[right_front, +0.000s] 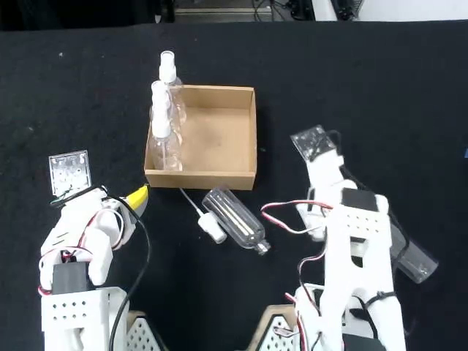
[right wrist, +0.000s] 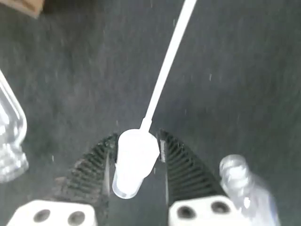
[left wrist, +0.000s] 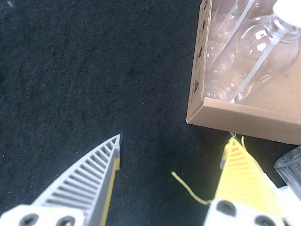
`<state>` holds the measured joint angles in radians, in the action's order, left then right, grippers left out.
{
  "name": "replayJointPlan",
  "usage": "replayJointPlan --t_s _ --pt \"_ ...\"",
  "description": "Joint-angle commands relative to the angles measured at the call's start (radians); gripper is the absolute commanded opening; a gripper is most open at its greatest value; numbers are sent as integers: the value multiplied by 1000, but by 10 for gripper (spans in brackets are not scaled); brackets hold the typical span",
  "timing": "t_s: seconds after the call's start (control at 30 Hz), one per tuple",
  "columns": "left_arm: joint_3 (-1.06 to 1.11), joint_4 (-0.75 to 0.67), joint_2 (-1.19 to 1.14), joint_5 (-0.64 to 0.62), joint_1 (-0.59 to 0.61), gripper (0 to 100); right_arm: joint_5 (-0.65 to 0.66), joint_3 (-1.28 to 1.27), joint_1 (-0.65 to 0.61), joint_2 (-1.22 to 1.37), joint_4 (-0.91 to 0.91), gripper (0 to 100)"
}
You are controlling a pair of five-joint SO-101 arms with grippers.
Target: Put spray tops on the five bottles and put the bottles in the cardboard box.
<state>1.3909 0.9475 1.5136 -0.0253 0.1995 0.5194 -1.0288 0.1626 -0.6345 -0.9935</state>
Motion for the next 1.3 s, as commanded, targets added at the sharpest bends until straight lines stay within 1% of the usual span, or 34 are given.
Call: replayJointPlan --t_s 0.0,0.07,0.17,0.23,0.4,0.5,0.57,0.73,0.9,1.03,1.13,1.2,1.27 --pt "-15 -17 14 -2 12 321 -55 -8 -54 -25 71 29" --pt "-15 -17 14 -2 12 321 -72 -35 -66 -25 87 80" --pt "-15 -20 14 -2 12 321 -117 -54 -63 -25 112 202" --pt "-15 -20 14 -2 12 321 -129 -61 -63 -25 114 250" --pt "-15 -20 14 -2 12 321 -130 -61 -64 -25 115 211" --pt "-15 -20 14 -2 12 321 -133 -58 -60 -25 133 208" --pt "-15 -18 14 -2 12 321 -137 -62 -35 -21 163 205" --pt "-15 -18 14 -2 12 321 -235 -5 58 120 164 205" --pt "-15 -18 14 -2 12 321 -239 62 69 289 164 204" --pt "-15 -20 14 -2 12 321 -241 64 71 308 158 204" --pt "-15 -20 14 -2 12 321 -241 71 71 308 97 203" --pt "-15 -20 14 -2 12 321 -241 71 71 308 87 165" --pt "-15 -20 14 -2 12 321 -241 68 71 308 117 83"
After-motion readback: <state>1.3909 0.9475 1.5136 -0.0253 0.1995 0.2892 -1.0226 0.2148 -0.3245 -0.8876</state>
